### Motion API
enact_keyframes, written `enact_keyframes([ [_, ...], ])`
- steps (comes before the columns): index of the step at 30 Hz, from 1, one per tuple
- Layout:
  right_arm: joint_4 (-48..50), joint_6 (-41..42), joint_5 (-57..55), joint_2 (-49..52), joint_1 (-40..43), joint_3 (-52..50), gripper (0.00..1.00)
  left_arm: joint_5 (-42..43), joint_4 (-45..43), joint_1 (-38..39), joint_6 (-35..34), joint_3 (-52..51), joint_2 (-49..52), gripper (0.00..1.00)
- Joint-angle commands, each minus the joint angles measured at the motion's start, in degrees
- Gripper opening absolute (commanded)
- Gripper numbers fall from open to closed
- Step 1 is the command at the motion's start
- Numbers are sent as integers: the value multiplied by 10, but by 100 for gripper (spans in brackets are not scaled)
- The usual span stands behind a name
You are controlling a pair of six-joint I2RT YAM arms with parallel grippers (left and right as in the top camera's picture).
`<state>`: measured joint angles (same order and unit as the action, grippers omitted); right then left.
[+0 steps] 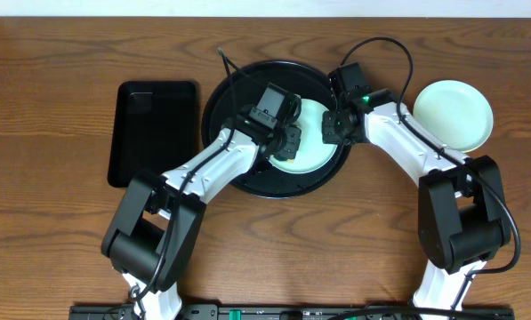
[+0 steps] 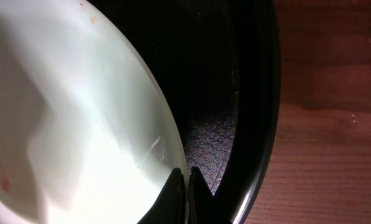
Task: Clean dirty plates on tray and stack at the side
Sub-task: 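Scrub the light-green plate with the sponge in the left gripper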
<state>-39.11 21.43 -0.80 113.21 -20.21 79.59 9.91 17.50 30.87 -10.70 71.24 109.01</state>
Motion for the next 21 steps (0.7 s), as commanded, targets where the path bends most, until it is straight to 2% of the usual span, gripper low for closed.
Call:
enact_keyframes([
  [1,-1,-9,3,2,4,-5,1,-13,-5,0,-3,-12,6,8],
  [9,-1,-9,3,2,3,-5,1,-23,-45,1,-3,-37,6,8],
  [21,-1,-9,3,2,4,-5,1,-23,-51,1,-3,-37,16,8],
])
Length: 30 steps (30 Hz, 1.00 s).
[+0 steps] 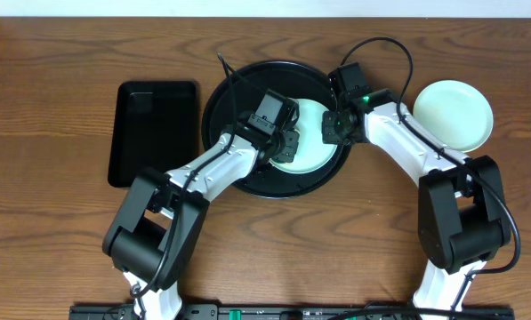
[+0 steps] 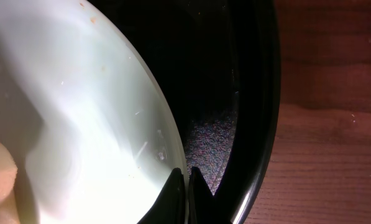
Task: Clean dirty plates on tray and stack at the side
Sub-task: 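Scrub the light-green plate with the sponge in the left gripper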
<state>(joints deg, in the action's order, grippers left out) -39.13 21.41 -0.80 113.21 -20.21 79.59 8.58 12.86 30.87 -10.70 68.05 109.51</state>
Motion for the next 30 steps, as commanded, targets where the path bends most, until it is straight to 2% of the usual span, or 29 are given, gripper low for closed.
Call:
enact_keyframes([
  [1,-1,-9,3,2,4,-5,1,-10,-6,1,-3,-5,12,8],
  [30,-1,-9,3,2,3,-5,1,-28,-70,0,-3,-40,18,8],
])
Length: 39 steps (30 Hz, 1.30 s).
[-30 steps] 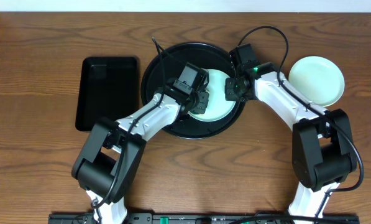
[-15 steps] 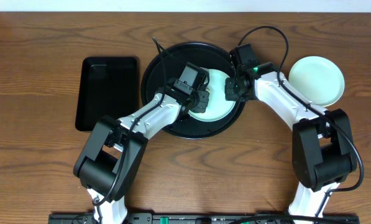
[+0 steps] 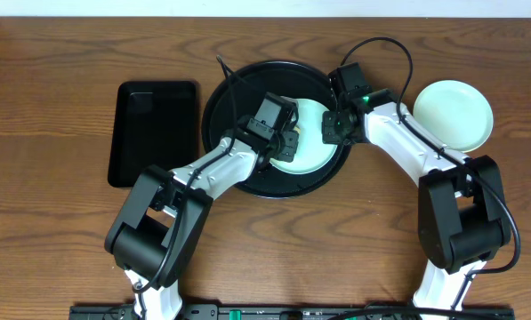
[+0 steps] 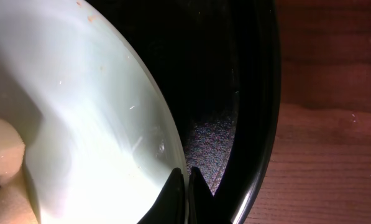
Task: Clean dirty plates on tray and stack at the side
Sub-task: 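Scrub the light-green plate with the sponge in the left gripper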
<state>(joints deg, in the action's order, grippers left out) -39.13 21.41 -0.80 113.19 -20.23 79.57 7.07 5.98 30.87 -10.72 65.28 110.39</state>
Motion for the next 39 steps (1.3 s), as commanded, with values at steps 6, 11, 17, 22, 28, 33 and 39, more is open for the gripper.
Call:
enact_keyframes([
  [6,-1,-9,3,2,4,-5,1,-37,-12,0,-3,-13,10,8],
  [11,-1,-9,3,2,3,-5,1,-37,-21,0,-3,-13,10,8],
  [17,-1,-9,3,2,3,-5,1,-37,-29,0,-3,-13,10,8],
  [22,-1,-9,3,2,3,-5,1,-37,-35,0,2,-13,10,8],
  [28,-2,-9,3,2,3,-5,1,-37,-35,-5,4,-13,10,8],
  [33,-2,-9,3,2,3,-5,1,-37,-35,-10,3,-13,10,8],
  [39,-2,-9,3,2,3,-5,1,-37,-37,-10,3,-13,10,7],
])
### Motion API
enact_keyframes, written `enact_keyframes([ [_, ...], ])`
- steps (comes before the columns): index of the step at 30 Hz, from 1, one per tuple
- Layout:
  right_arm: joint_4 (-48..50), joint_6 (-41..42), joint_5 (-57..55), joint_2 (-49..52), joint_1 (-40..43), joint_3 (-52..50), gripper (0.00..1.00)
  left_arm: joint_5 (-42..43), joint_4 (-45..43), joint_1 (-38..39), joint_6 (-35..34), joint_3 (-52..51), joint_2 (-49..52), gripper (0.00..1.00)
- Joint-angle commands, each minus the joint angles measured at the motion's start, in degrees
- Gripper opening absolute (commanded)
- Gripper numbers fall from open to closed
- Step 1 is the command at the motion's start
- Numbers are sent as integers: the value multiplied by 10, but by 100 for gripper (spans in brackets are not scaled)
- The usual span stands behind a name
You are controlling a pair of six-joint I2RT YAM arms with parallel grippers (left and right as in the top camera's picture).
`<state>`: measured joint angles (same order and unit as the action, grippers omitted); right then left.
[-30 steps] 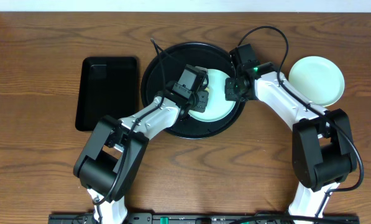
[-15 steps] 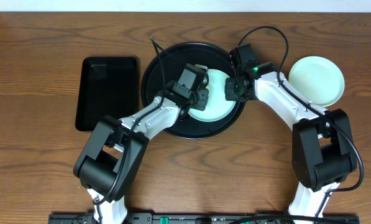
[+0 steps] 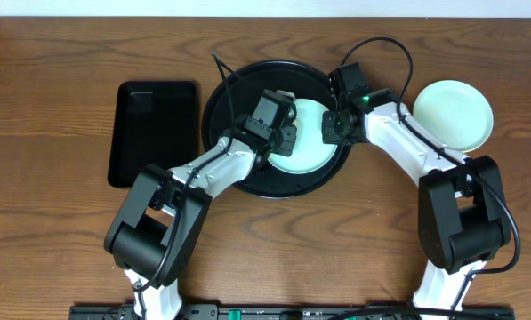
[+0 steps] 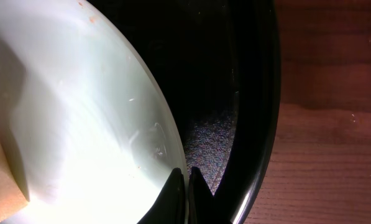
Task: Clean dirty plates on tray and stack at the side
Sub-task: 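Scrub the light-green plate with the sponge in the left gripper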
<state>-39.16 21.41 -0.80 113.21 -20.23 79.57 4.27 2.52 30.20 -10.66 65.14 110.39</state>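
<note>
A pale green plate (image 3: 314, 149) lies in the round black tray (image 3: 213, 102). My right gripper (image 3: 329, 132) is shut on the plate's right rim; in the right wrist view its fingertips (image 4: 186, 180) pinch the edge of the plate (image 4: 98, 112). My left gripper (image 3: 283, 140) is over the plate's left part, shut on a tan sponge (image 4: 2, 165) that presses on the plate. From overhead the sponge is hidden under the gripper. A few orange specks sit near the plate's far rim (image 4: 89, 18).
A second pale green plate (image 3: 453, 114) sits on the wooden table to the right of the round tray. A rectangular black tray (image 3: 154, 133) lies to the left. The round tray's raised wall (image 4: 260, 93) stands just beside my right fingertips.
The sponge has shifted slightly on the plate, now showing only at the left edge of the right wrist view. The left gripper sits a little further up. The right gripper has not moved.
At first orange smears showed on the plate's left part, with the left gripper over it and the right gripper pinching the rim. Then the sponge's tip appeared there, then more of it. Now the sponge covers that spot, and the right grip is unchanged.
</note>
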Motion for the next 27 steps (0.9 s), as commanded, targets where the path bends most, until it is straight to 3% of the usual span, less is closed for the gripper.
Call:
enact_keyframes([
  [1,-2,-9,3,2,3,-5,1,-9,-2,-3,3,-12,10,8],
  [27,-2,-9,3,2,3,-5,1,-9,-31,-14,5,-12,35,8],
])
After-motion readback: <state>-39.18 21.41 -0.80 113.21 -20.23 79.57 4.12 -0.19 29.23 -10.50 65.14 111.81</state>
